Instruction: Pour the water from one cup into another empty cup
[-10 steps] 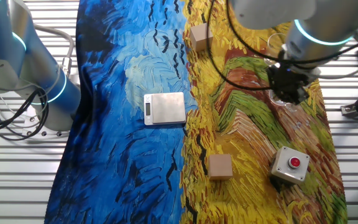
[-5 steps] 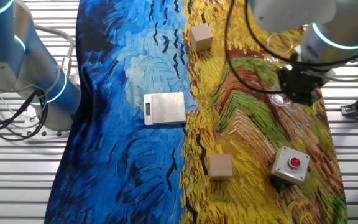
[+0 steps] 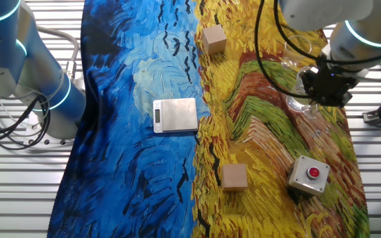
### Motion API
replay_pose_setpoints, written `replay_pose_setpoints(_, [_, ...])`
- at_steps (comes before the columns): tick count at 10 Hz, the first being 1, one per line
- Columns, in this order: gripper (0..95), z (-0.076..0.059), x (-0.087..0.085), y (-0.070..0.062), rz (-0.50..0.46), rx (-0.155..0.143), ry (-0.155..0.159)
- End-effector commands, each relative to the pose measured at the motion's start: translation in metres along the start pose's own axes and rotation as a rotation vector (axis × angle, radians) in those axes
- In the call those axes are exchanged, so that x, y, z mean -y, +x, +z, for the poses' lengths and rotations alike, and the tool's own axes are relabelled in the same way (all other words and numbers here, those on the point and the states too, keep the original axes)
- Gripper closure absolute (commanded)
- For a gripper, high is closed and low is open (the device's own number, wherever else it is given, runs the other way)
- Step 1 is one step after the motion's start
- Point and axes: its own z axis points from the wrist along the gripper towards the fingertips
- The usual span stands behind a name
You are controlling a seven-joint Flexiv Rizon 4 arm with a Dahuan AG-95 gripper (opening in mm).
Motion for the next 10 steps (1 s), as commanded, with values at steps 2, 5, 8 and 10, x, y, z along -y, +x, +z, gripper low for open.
replay_pose_setpoints(2, [95.0,0.003,0.005,-0.004,-0.131,0.013,-0.014])
replay_pose_setpoints(5, [95.0,0.005,0.008,-0.006,-0.167,0.017,-0.015])
replay_pose_setpoints(8, [95.0,0.005,0.013,-0.012,-0.248,0.021,-0.010])
replay_pose_setpoints(10, [95.0,0.006,0.015,-0.016,-0.337,0.029,-0.013])
